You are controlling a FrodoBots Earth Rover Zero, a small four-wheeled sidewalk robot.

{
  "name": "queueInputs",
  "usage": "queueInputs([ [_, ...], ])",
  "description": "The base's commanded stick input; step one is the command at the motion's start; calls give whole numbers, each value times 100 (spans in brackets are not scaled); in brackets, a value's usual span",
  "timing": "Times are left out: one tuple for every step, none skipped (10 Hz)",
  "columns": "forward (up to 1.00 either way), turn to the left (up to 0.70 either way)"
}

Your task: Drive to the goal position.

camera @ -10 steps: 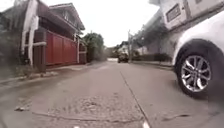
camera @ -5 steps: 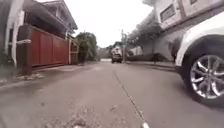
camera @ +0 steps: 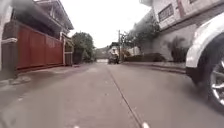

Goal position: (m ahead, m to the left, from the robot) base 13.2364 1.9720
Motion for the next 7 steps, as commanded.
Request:
queueInputs([
  [85, 1],
  [85, 1],
  [85, 1],
  [85, 1],
  [85, 1],
  [85, 1],
  [85, 1],
])
